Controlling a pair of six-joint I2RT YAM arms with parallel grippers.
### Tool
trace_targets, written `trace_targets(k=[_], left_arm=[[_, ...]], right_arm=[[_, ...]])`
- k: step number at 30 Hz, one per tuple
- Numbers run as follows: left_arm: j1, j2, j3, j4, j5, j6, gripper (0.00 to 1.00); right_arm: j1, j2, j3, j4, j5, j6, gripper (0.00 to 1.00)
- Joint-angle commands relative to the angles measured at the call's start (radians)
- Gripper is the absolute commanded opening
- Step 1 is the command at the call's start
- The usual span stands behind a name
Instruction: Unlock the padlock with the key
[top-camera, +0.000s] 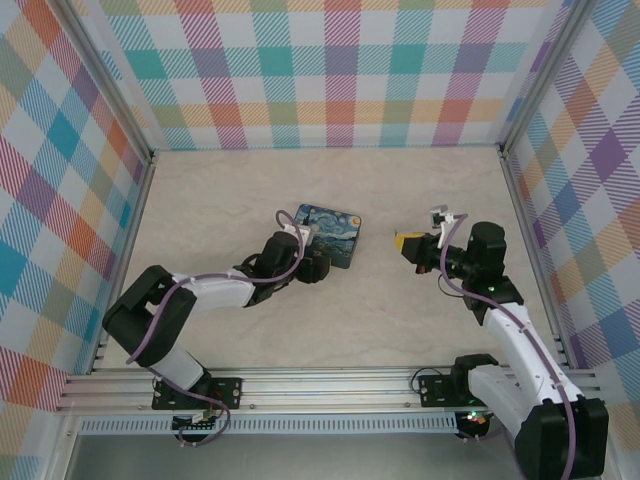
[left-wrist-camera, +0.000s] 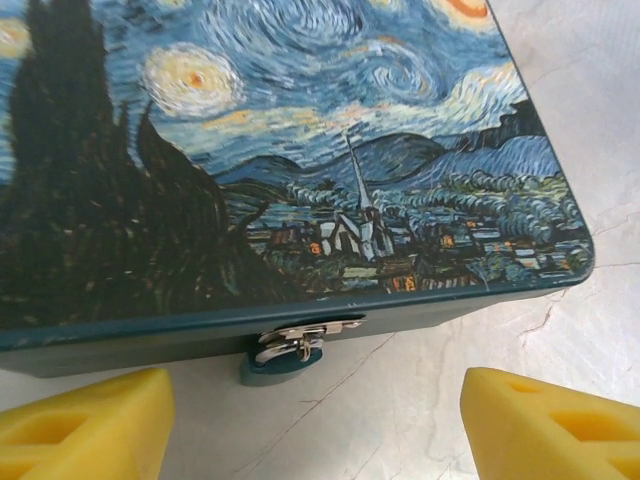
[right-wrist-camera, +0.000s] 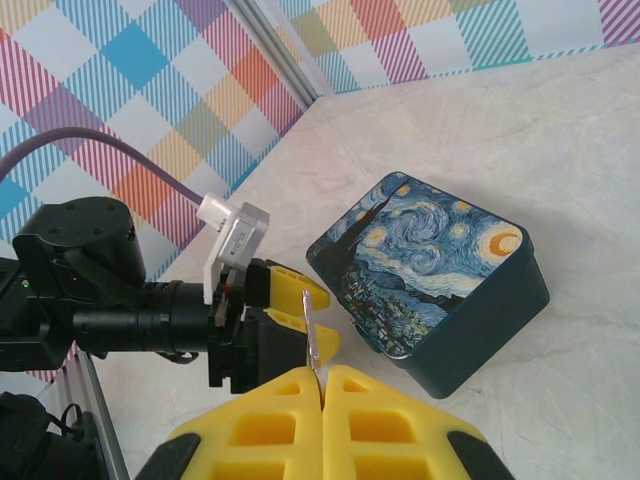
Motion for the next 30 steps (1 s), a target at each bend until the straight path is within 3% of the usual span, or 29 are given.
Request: trace_targets(k=[1, 10, 30], left_arm=[[0.007, 0.025, 0.039, 0.064, 0.028, -0.017, 0.75], [0.034, 0.098, 0.064, 0.086, 0.058, -0.082, 0.62], [0.102, 0.171, 0.034, 0.204, 0.156, 0.008, 0.54]], right_arm=[[0.010, 0.004, -0.014, 0.056, -0.018, 0.004, 0.00], [0.017, 0.010, -0.022, 0.069, -0.024, 0.001, 0.00], [0.019, -0.005, -0.039, 0.064, -0.019, -0.018, 0.01]])
